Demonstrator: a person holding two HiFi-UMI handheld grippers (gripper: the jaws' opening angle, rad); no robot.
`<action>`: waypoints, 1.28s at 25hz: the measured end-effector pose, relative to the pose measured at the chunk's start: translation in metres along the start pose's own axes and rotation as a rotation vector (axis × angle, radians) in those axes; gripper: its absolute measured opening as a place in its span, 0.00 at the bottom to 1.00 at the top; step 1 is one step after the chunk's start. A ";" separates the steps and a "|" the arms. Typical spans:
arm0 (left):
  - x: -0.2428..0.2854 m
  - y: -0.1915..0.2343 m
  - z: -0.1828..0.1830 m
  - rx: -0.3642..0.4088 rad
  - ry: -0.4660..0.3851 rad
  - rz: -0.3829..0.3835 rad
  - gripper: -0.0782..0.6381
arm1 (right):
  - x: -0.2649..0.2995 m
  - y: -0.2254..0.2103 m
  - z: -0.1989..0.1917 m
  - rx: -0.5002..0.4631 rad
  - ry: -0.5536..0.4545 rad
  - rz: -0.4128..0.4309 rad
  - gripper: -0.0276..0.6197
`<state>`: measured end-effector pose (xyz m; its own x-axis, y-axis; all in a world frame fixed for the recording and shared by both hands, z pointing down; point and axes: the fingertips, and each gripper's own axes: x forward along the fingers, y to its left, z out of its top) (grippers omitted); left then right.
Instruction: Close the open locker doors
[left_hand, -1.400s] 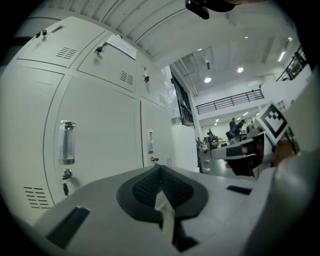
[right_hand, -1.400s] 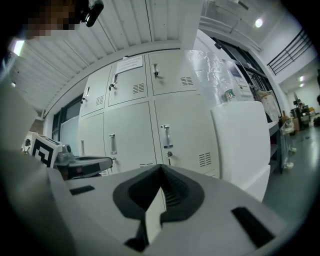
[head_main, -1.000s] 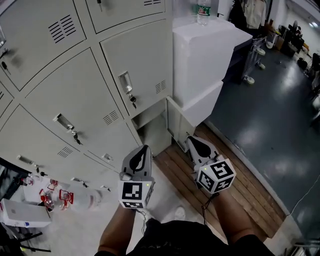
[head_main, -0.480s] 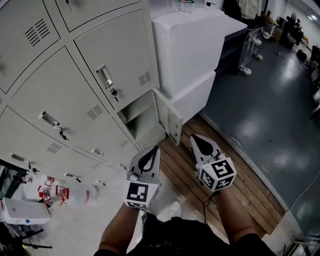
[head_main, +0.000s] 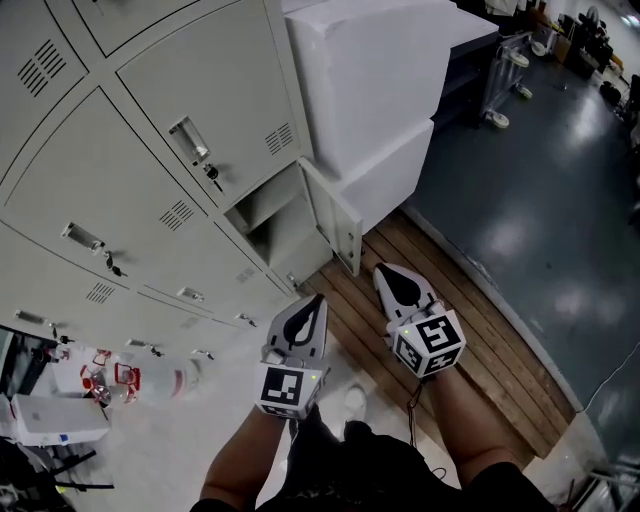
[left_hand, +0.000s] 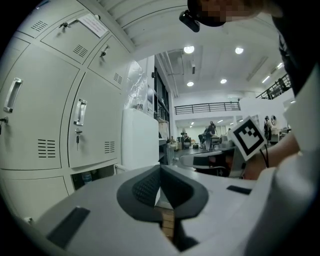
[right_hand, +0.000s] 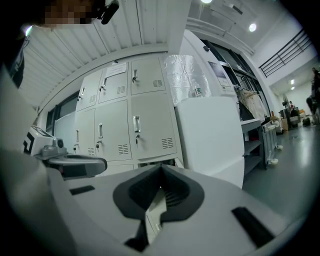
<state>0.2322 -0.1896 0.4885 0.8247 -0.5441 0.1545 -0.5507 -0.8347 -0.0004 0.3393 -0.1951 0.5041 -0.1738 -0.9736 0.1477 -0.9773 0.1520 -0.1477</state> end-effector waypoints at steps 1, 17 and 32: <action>0.002 0.000 -0.002 -0.001 0.002 -0.002 0.12 | 0.002 -0.001 -0.002 0.001 -0.002 0.001 0.04; 0.027 0.024 -0.038 -0.012 0.012 -0.060 0.12 | 0.063 -0.035 -0.049 0.030 0.052 -0.050 0.22; 0.042 0.069 -0.066 -0.049 0.048 -0.060 0.12 | 0.137 -0.075 -0.088 0.000 0.144 -0.112 0.30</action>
<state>0.2204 -0.2644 0.5604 0.8498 -0.4877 0.2001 -0.5072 -0.8598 0.0583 0.3784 -0.3251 0.6213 -0.0797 -0.9502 0.3013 -0.9915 0.0443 -0.1225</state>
